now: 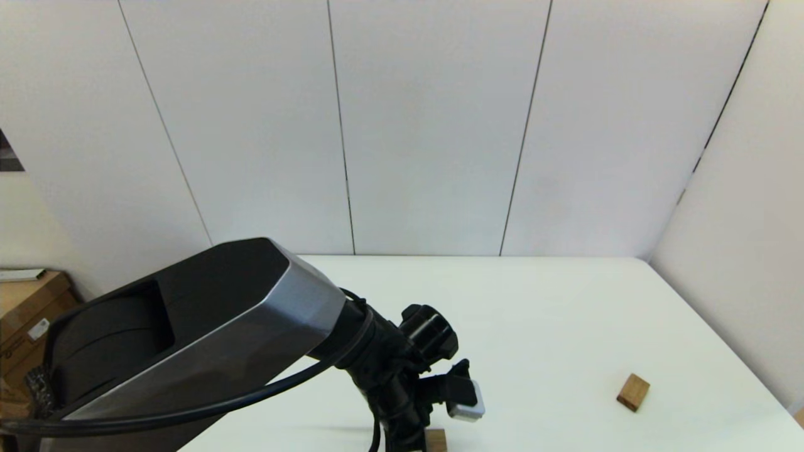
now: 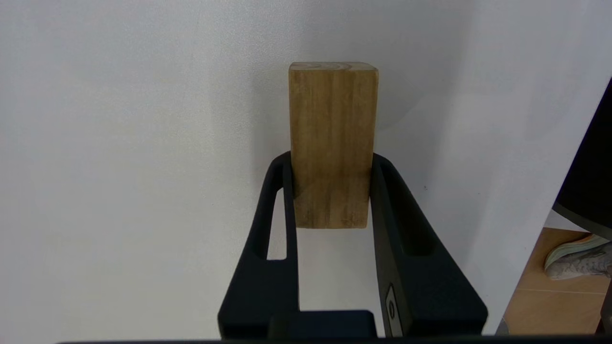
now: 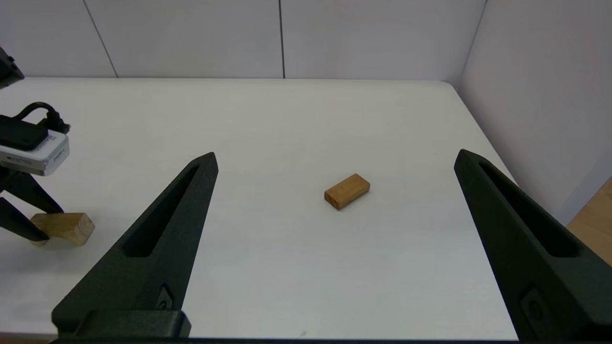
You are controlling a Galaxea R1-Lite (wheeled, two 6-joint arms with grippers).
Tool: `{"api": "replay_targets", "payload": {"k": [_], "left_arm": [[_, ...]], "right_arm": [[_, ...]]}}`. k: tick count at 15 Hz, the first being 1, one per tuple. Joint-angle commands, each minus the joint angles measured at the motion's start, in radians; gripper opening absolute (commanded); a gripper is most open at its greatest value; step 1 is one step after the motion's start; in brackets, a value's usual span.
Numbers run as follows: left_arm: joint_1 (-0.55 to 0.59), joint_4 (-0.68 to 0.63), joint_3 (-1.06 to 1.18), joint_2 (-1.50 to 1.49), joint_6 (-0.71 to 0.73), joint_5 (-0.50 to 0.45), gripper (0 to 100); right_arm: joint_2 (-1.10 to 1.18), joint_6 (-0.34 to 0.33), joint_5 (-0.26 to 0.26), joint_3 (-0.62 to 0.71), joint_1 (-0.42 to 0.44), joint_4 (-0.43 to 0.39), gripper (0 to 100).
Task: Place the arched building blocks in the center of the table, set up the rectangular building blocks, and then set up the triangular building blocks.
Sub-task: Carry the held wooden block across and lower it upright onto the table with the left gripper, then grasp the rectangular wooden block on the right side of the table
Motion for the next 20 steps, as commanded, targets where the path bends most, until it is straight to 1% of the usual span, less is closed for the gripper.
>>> {"api": "replay_targets", "payload": {"k": [1, 5, 6, 12, 14, 16, 17, 20], "left_arm": [[0.000, -0.003, -0.005, 0.001, 0.001, -0.001, 0], [0.000, 0.000, -0.001, 0.002, 0.001, -0.002, 0], [0.000, 0.001, 0.001, -0.001, 0.004, -0.002, 100], [0.000, -0.005, -0.011, -0.002, -0.001, -0.004, 100], [0.003, -0.006, -0.028, -0.047, -0.005, -0.005, 100], [0.017, 0.009, -0.019, -0.165, -0.008, -0.007, 100], [0.029, 0.038, -0.011, -0.263, -0.031, -0.005, 100], [0.069, 0.179, 0.015, -0.579, -0.117, 0.004, 100]], "right_arm": [[0.001, 0.000, 0.002, 0.000, 0.000, 0.000, 100], [0.001, 0.000, 0.000, 0.000, 0.000, 0.000, 100], [0.001, 0.000, 0.000, 0.000, 0.000, 0.000, 100], [0.001, 0.000, 0.000, 0.000, 0.000, 0.000, 100], [0.001, 0.000, 0.000, 0.000, 0.000, 0.000, 100], [0.001, 0.000, 0.000, 0.000, 0.000, 0.000, 100], [0.001, 0.000, 0.002, 0.000, 0.000, 0.000, 100], [0.001, 0.000, 0.000, -0.001, 0.000, 0.000, 100]]}}
